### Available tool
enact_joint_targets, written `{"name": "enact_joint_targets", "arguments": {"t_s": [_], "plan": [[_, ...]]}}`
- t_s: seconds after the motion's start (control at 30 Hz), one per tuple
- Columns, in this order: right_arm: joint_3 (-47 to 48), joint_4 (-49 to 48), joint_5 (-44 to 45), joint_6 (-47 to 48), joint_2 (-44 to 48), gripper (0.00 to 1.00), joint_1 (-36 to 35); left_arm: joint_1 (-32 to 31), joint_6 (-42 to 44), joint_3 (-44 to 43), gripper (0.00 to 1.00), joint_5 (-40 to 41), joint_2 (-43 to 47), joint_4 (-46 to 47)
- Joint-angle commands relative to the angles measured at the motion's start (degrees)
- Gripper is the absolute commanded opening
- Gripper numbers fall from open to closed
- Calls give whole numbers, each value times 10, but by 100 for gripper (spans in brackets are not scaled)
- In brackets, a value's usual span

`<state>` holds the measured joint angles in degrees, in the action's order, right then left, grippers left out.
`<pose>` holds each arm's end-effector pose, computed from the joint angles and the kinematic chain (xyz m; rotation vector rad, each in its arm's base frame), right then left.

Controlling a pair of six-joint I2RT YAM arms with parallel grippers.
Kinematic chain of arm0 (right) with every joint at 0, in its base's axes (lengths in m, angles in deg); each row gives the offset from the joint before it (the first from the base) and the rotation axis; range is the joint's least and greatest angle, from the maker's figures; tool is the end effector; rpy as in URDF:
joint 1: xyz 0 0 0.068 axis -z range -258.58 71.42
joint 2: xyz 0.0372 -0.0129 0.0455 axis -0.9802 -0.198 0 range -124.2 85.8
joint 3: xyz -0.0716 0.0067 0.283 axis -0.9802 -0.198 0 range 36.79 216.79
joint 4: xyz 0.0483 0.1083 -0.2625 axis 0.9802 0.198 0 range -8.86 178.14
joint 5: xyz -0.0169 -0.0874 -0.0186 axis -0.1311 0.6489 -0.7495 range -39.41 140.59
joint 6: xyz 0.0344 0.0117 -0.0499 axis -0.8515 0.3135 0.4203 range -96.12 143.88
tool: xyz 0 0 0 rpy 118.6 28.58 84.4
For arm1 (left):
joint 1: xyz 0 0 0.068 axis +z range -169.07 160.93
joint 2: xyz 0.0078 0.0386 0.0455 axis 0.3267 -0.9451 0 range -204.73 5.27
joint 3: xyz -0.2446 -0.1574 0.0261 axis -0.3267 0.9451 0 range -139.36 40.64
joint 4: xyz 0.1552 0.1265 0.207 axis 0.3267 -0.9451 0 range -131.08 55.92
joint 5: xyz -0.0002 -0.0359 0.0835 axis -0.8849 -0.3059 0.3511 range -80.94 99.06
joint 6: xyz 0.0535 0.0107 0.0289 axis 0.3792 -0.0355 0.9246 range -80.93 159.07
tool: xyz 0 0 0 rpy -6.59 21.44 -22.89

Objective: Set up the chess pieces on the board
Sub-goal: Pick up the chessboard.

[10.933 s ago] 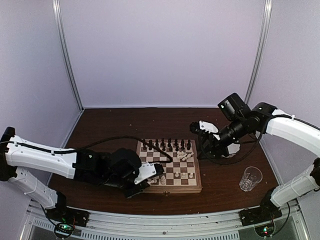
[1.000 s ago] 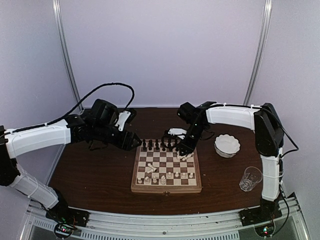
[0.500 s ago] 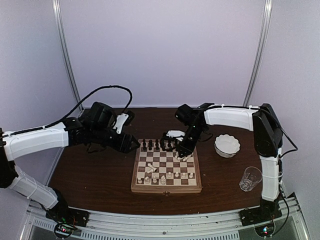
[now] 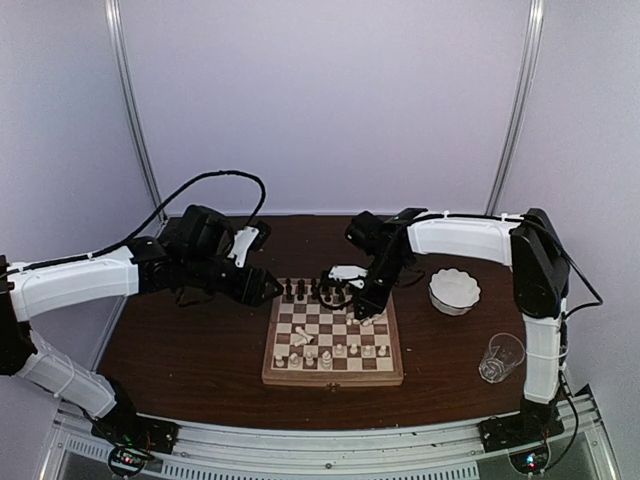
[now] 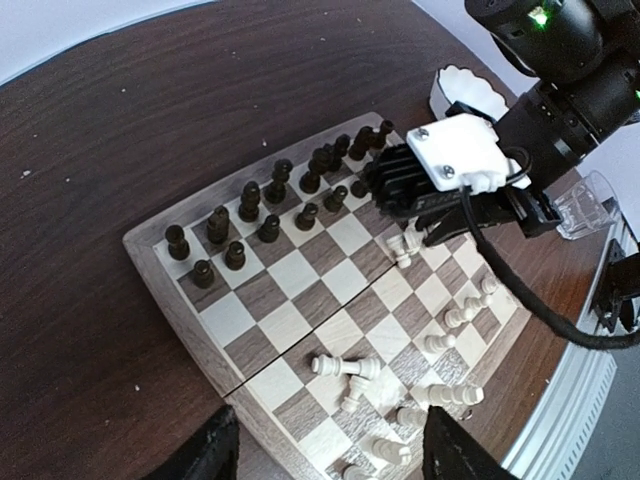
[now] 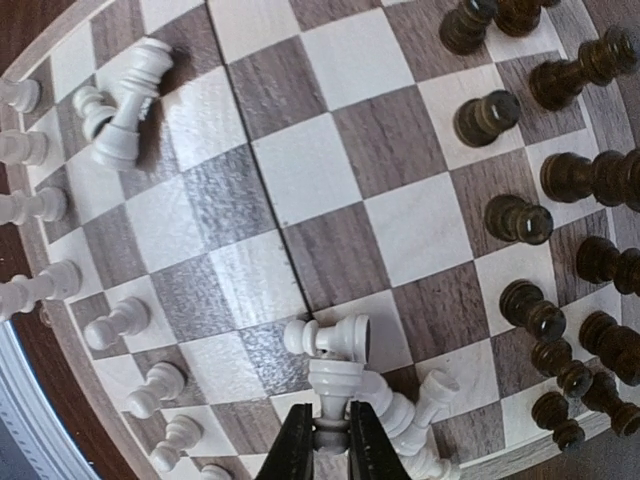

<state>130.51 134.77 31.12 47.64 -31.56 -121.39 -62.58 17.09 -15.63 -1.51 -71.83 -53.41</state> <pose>0.3202 0.3178 0.1959 -1.6548 2.4183 0.5496 0.2297 -0.2298 0.2718 0.5470 2.3268 -0.7858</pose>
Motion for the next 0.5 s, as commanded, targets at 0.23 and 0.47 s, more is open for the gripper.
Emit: {"name": "enact_joint_targets", "arguments": {"t_s": [0.23,0.47], "plan": [[-16,4,-100,15,87,7,-4,-3,-113,106,65,-123,-42,319],[-13,-3,-180,12,121,8,-4,-8,-230,148,69,-178,-86,523]]}}
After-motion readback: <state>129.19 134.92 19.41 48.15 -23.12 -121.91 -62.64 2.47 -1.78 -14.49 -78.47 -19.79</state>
